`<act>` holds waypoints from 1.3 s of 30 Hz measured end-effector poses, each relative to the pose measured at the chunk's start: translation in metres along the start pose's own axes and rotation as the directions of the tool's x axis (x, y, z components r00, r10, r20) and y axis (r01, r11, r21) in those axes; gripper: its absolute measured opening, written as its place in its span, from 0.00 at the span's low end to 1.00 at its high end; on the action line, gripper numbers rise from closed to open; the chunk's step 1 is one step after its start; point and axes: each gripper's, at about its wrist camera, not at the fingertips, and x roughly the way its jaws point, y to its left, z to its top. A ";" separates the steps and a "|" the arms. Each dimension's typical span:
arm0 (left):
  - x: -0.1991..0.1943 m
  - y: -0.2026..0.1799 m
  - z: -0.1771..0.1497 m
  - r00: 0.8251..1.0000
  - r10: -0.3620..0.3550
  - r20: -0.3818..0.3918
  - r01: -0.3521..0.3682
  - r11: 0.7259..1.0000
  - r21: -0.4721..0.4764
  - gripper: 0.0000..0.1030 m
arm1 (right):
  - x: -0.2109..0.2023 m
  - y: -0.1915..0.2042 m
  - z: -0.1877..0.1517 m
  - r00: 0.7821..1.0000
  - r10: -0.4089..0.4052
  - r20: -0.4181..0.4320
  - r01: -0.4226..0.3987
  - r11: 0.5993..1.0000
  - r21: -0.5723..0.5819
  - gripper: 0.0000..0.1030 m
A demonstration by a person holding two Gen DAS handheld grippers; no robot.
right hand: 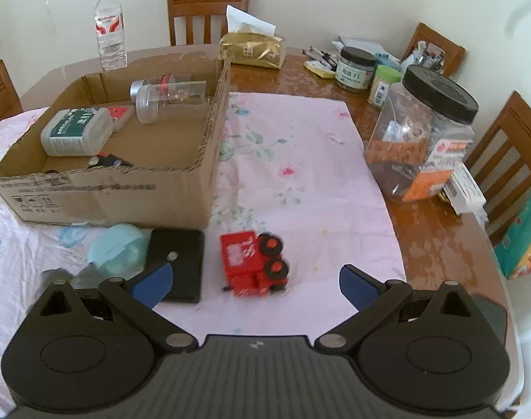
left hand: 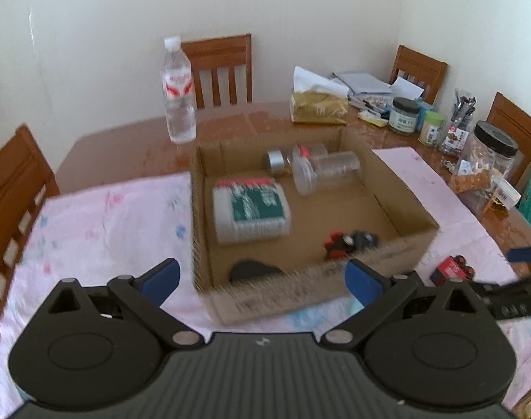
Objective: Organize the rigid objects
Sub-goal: 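Move the right tool to the red S.L train while the left approaches the grey elephant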
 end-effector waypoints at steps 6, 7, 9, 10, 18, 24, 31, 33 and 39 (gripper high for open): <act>0.002 -0.019 -0.016 0.998 0.024 -0.057 -0.026 0.999 -0.033 0.98 | 0.028 -0.011 0.014 1.000 -0.002 -0.003 0.002 1.000 0.011 1.00; 0.002 -0.021 -0.017 0.998 0.017 -0.061 -0.019 0.999 -0.034 0.98 | 0.033 -0.012 0.017 1.000 -0.014 -0.006 0.014 1.000 0.017 1.00; 0.002 -0.025 -0.018 0.998 0.019 -0.065 -0.021 0.999 -0.032 0.98 | 0.039 -0.016 0.021 0.999 -0.039 -0.014 0.039 0.998 0.043 1.00; 0.003 -0.027 -0.019 0.997 0.026 -0.066 -0.028 0.999 -0.027 0.98 | 0.043 -0.019 0.024 0.999 -0.047 -0.024 0.048 0.997 0.066 1.00; 0.007 -0.032 -0.022 0.996 0.021 -0.087 -0.022 1.000 -0.009 0.98 | 0.077 -0.027 0.034 0.991 -0.058 -0.120 0.074 0.987 0.140 1.00; 0.011 -0.033 -0.024 0.995 0.007 -0.098 -0.007 1.000 0.007 0.98 | 0.078 -0.022 0.025 0.984 -0.067 -0.166 0.088 0.988 0.123 1.00; 0.018 -0.035 -0.024 0.994 -0.017 -0.107 0.019 1.000 0.020 0.98 | 0.060 -0.020 0.002 0.979 -0.083 -0.186 0.098 0.993 0.072 1.00; 0.020 -0.037 -0.024 0.994 -0.025 -0.110 0.028 0.999 0.027 0.98 | 0.057 -0.021 -0.006 0.979 -0.086 -0.187 0.099 0.993 0.064 1.00; 0.026 -0.049 -0.026 0.991 -0.040 -0.129 0.047 0.998 0.050 0.98 | 0.050 -0.030 -0.022 0.987 -0.017 -0.157 0.025 0.999 0.049 1.00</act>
